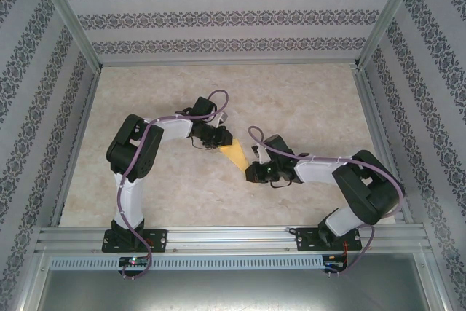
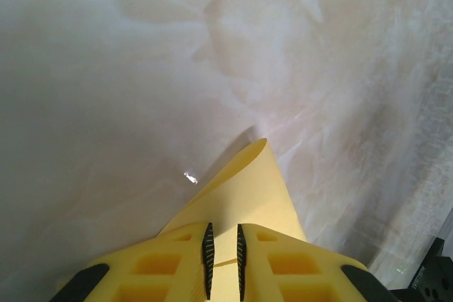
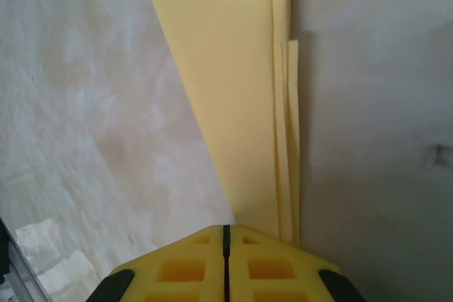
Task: Fold a paper plane with a square sheet of paper (pick it up from the middle)
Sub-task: Fold the wing for the fifth time at the center of the table.
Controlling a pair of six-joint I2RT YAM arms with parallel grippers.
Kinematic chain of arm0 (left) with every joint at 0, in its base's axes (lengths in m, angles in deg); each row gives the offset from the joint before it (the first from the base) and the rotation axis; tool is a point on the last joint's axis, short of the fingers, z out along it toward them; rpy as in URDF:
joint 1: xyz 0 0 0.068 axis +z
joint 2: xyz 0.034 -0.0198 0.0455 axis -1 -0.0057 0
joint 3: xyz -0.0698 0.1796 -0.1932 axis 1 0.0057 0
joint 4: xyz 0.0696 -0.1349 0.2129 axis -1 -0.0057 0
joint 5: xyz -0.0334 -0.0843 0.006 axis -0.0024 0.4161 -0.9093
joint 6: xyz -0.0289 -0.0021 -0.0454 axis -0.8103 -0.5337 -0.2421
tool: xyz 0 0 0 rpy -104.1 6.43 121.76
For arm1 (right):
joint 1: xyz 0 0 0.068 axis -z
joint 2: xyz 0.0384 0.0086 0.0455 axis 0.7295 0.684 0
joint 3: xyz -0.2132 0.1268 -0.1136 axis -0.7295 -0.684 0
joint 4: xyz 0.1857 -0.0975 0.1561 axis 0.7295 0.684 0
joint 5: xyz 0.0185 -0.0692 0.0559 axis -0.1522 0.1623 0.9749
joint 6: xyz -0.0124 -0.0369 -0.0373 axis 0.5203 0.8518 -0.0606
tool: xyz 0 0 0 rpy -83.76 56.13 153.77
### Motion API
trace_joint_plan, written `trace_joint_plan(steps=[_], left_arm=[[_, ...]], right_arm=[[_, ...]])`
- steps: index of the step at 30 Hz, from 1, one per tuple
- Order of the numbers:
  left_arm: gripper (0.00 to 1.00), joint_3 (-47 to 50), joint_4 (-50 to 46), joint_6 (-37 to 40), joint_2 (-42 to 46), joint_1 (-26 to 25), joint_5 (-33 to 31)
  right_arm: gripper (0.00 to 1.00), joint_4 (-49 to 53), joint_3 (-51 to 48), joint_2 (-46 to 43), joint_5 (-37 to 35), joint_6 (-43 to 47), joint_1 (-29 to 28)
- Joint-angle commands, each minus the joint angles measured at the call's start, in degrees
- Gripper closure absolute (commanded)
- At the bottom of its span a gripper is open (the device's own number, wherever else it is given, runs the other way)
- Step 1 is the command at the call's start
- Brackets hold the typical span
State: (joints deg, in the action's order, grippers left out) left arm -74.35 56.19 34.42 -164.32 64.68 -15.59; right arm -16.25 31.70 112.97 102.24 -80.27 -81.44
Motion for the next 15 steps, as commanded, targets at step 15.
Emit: trace_joint_plan(steps=[15], left_arm=[[0.78,0.6,-7.5,4.5,-5.4,0.6,-5.8]], right_arm=[[0.93,8.9,-9.9,-8.3,-5.4,-5.3,0.3]])
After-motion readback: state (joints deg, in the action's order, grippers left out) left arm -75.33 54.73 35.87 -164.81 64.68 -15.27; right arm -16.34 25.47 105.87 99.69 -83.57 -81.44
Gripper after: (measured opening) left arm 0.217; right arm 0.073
